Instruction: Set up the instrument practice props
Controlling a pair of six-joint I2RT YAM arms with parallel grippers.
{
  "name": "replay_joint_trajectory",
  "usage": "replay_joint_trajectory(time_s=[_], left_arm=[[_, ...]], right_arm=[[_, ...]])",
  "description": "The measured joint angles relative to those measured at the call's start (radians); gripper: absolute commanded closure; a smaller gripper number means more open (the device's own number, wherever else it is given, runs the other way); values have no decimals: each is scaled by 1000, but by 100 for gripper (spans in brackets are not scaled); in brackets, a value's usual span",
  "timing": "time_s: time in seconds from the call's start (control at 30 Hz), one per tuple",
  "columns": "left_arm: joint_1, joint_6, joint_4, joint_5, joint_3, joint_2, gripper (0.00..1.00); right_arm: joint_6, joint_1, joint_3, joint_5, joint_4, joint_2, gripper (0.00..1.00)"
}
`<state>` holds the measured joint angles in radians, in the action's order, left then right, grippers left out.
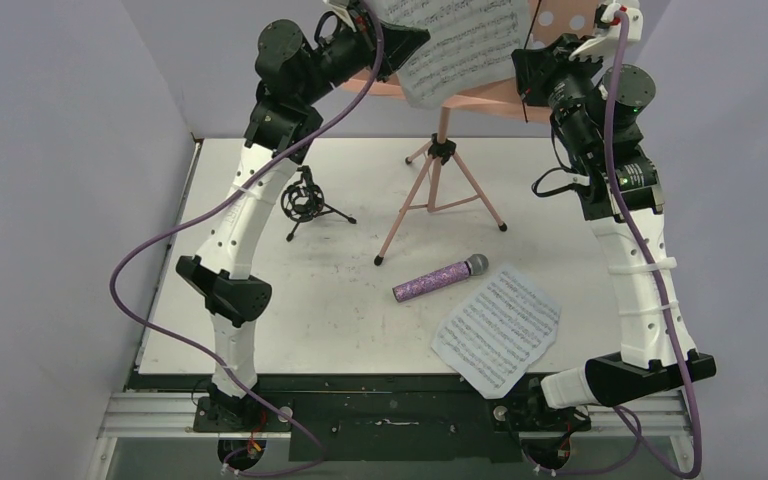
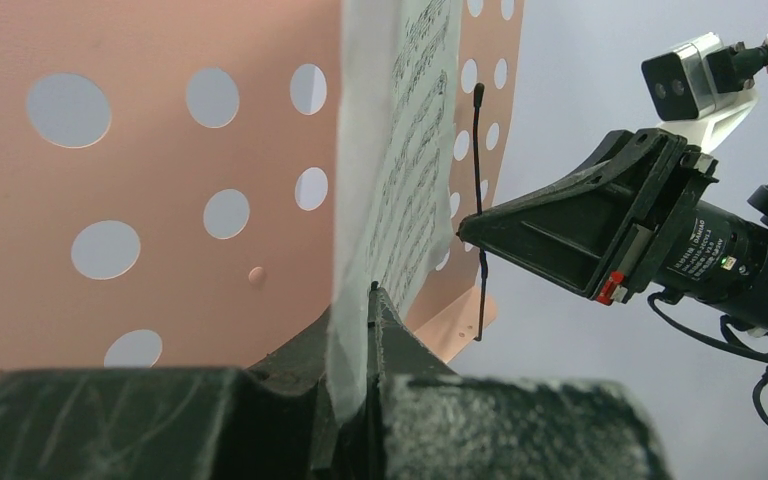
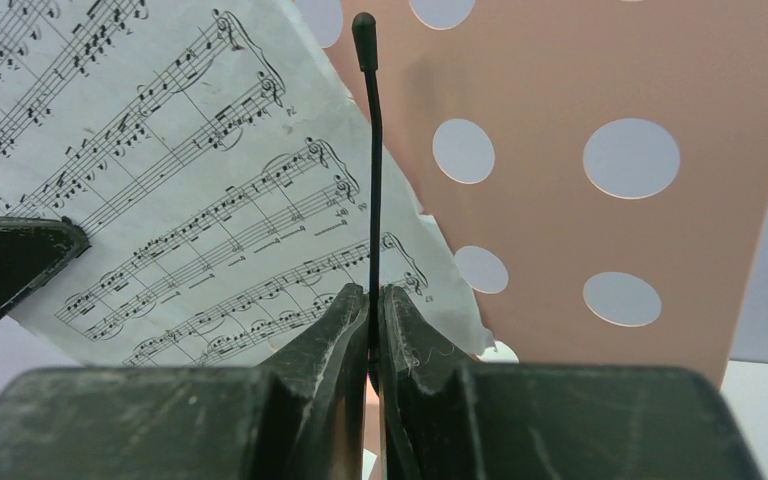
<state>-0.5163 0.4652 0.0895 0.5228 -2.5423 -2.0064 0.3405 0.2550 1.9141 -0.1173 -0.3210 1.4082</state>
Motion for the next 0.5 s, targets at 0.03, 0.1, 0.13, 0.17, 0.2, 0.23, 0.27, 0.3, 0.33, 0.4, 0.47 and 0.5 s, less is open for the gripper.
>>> replay_joint_trajectory(time_s=[0.03,0.1,0.13,0.17,0.2,0.23,0.27,0.3,0.33,0.4,0.47,0.5], left_arm=[[-3,-1,-2,0,0,-2,100],[-8,-3,-4,0,0,-5,100],[-11,-4,-4,0,0,-6,100],[-13,-5,-4,0,0,-8,100],[-15,-6,-6,0,0,-10,100],[-18,-6,-11,0,0,-11,100],[-20,-7,-16,0,0,-12,100],[-22,-7,-23,0,0,-14,100],[-25,-9,-33,0,-2,-18,100],[-28,-13,-42,1,-7,-25,100],[-32,-16,-44,1,-8,-29,100],[-34,-18,-48,1,-10,-33,100]], right_arm=[[-2,0,0,-5,0,-1,95],[-8,0,-2,-13,3,-1,95],[-11,0,-2,-18,5,-1,95],[-13,0,-4,-24,6,-1,95],[-13,0,-4,-28,6,-1,95],[-14,0,-4,-32,6,-1,95],[-14,0,-5,-38,6,-1,95],[-14,0,-5,-43,7,-1,95],[-15,0,-5,-49,8,-1,95],[-15,0,-6,-59,10,-1,95],[-15,0,-7,-69,13,-1,95],[-15,0,-7,-75,14,-1,95]])
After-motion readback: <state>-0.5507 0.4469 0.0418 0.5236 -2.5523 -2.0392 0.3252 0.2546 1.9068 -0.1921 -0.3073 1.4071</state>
